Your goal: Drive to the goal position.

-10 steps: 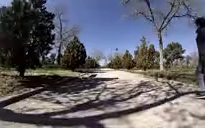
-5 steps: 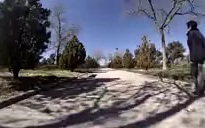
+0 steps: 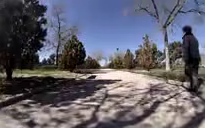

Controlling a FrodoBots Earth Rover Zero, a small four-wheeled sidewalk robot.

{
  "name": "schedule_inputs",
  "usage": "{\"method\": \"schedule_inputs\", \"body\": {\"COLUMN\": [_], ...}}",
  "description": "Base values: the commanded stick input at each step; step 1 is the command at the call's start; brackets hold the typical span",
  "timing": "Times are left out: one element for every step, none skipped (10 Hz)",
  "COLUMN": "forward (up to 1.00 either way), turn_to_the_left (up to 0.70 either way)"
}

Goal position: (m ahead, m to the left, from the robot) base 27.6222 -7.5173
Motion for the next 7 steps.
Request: {"method": "schedule_inputs", "body": {"forward": [0.85,0.85,0.85,0.85,0.85,0.85,0.85], "turn_to_the_left": [0.0,0.0,0.0,0.0,0.0,0.0,0.0]}}
